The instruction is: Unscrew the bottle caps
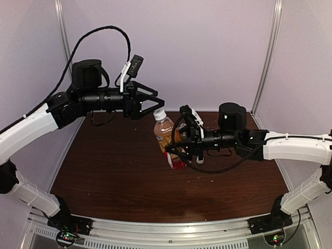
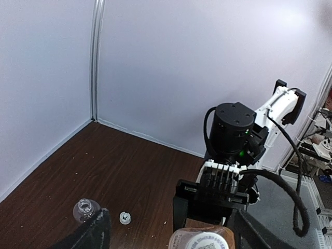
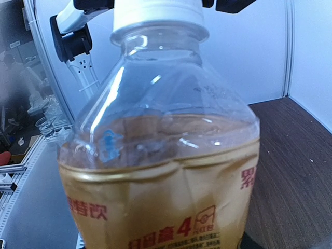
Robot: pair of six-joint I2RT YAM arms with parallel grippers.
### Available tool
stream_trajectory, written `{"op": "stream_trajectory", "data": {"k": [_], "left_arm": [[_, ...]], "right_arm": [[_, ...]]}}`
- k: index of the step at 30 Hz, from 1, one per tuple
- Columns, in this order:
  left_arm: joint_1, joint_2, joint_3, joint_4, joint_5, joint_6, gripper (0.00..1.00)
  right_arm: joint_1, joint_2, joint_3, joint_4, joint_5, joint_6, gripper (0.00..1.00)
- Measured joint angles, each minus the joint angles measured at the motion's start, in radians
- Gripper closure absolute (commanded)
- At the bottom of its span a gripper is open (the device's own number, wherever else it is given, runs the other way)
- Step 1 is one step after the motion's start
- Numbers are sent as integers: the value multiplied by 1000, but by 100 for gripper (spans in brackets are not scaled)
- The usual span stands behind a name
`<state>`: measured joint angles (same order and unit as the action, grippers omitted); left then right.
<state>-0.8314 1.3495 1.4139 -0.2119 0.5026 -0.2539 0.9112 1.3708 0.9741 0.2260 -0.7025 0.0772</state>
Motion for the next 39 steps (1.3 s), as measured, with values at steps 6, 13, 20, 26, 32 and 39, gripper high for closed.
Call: {"op": "stream_trajectory", "data": {"k": [6, 13, 20, 26, 32, 39], "left_arm": [[17, -5, 0, 7, 188, 48, 16], [19, -4, -20, 74, 371, 69, 24], [19, 13, -51, 143, 456, 45, 39], [19, 38, -72, 207, 509, 9, 54], [19, 40, -90, 239, 530, -10, 54], [19, 40, -103, 273, 531, -37, 61]], "right_arm": [[0, 0, 21, -6, -123, 6, 53], [0, 7, 37, 11, -243, 39, 53], [0, 32, 48, 34, -301, 71, 53], [0, 43, 52, 61, -317, 94, 54], [-2, 50, 52, 77, -319, 105, 54], [-2, 51, 52, 78, -319, 106, 54]]}}
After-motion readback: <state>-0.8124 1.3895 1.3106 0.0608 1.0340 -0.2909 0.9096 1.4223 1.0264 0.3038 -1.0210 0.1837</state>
